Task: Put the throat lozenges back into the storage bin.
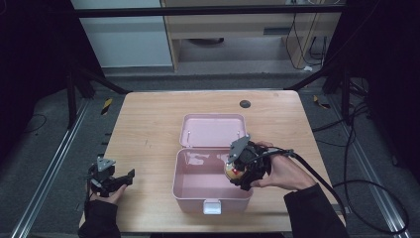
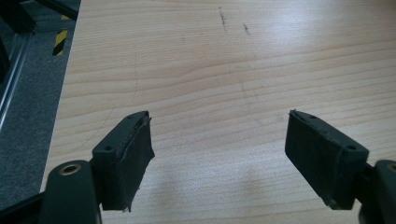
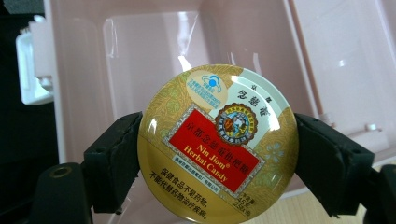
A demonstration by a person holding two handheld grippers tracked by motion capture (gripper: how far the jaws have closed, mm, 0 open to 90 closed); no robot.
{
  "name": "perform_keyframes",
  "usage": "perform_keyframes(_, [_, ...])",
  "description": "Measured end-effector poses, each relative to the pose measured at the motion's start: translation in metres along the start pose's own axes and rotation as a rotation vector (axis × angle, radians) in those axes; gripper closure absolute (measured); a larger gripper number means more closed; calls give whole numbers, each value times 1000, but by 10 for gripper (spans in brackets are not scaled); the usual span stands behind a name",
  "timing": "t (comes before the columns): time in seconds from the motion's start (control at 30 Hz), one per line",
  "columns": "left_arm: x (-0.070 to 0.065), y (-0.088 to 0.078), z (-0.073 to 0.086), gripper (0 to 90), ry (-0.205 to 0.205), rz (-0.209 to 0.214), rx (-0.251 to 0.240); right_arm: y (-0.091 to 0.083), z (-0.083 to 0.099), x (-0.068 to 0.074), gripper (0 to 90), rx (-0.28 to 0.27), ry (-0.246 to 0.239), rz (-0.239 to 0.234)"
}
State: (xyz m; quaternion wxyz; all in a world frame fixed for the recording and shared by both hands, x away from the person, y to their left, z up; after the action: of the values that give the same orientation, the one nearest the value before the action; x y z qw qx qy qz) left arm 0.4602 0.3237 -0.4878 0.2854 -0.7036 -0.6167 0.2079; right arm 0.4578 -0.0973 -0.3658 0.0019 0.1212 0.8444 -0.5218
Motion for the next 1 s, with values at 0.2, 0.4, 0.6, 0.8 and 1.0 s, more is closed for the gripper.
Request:
perform_keyframes(0.2, [0,0,0,222,0,0,-2,14,3,1,206,20,-5,-20])
perform_keyframes(0.4, [0,0,0,222,5,0,1,22,7,1,206,39,-3,-29])
perform_keyframes(0.6, [0,0,0,222,3,-1,0,31,7,2,206,60,-6,-41])
perform_keyframes(0.8, [0,0,0,222,4,0,0,37,7,2,205,77,-8,-50])
perform_keyframes(1.0, [0,0,0,222,7,0,1,43,13,-1,205,87,20,-60])
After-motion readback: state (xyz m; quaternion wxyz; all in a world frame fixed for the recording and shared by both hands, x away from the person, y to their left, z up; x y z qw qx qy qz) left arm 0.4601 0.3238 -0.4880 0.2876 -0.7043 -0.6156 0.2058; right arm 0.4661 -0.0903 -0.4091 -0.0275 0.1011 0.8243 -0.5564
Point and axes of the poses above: each handheld gripper's, and its own axes: y roughly forward along the jaws, z roughly out of its underside, x roughly to its left, the point moved 2 cm from there along y, roughly forward along the jaws, and after that the axes turned 4 degrees about -z, right-handed, at the moved point
